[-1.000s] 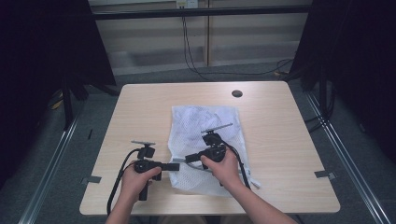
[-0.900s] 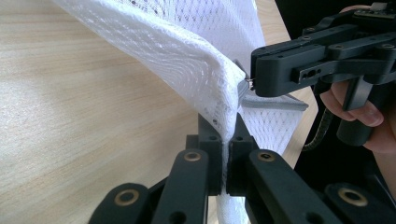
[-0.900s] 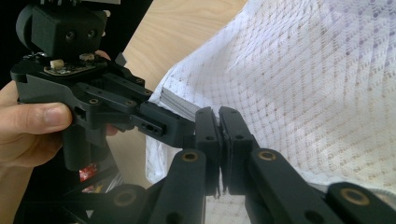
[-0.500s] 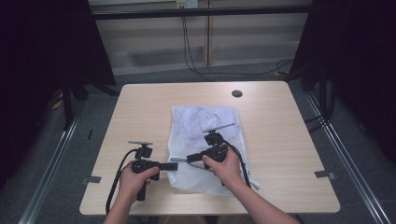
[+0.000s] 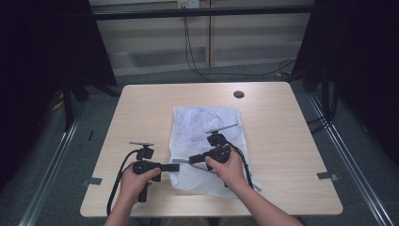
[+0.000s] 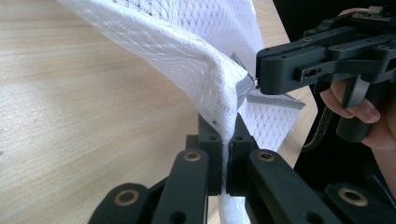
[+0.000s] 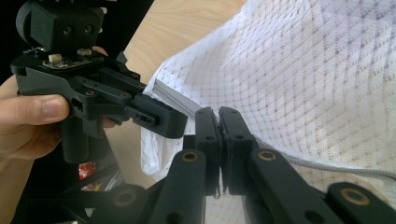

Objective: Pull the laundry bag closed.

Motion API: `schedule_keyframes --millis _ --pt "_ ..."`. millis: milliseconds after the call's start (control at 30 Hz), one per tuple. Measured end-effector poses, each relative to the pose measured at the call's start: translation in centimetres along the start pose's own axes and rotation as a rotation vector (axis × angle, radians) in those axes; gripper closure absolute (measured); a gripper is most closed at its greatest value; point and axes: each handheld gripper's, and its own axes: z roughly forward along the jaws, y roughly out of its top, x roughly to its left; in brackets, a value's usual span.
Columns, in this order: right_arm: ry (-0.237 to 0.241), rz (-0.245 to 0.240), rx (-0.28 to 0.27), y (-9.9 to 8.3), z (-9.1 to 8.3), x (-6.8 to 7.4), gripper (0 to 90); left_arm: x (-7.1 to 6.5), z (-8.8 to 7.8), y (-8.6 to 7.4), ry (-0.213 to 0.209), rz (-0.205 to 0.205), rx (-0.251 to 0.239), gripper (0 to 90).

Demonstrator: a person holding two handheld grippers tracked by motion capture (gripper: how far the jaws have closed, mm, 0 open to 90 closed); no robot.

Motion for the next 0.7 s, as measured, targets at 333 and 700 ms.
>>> schedule_keyframes --millis 333,700 --pt "0.0 -0.001 -0.007 0.15 -0.17 0.24 87.1 0.03 -0.13 0.1 -0.004 -0.006 -0.007 88.5" --pt "-0.001 0.007 -0.015 0.2 -0.73 -0.06 87.1 0.12 -0.32 0.25 -0.013 -0.023 -0.013 88.4"
